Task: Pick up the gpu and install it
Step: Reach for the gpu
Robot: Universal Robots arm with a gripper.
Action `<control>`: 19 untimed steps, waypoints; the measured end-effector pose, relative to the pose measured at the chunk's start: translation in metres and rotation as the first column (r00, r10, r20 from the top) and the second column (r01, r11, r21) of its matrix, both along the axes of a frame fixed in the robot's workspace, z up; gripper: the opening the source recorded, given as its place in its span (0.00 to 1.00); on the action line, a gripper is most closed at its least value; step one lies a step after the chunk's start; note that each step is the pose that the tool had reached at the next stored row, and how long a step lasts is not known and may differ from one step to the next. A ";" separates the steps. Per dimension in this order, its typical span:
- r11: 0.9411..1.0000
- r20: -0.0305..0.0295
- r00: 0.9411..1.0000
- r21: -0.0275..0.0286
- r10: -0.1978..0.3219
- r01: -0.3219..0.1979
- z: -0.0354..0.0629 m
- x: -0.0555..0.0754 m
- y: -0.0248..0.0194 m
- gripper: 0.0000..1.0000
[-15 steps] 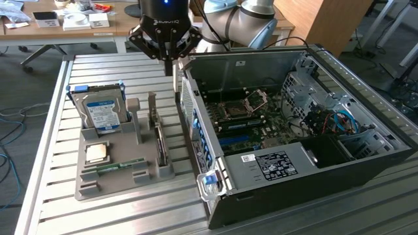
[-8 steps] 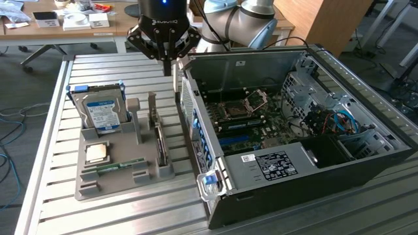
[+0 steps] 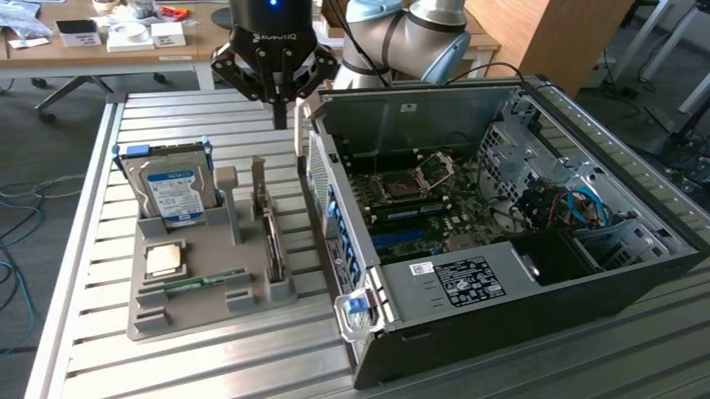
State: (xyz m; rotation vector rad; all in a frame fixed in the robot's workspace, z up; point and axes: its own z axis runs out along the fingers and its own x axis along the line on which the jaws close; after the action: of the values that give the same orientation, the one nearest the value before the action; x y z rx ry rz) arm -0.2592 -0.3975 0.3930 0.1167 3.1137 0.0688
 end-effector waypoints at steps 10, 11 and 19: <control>1.000 0.000 1.000 0.000 0.000 0.000 -0.0001 -0.010 0.0000 0.11; 1.000 0.000 1.000 0.000 0.000 0.000 -0.0001 -0.011 0.0000 0.11; 1.000 0.000 1.000 0.000 0.000 0.000 -0.0001 -0.014 0.0000 0.11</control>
State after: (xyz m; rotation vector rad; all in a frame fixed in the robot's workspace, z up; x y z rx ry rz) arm -0.2727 -0.3975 0.3930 0.1165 3.1137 0.0688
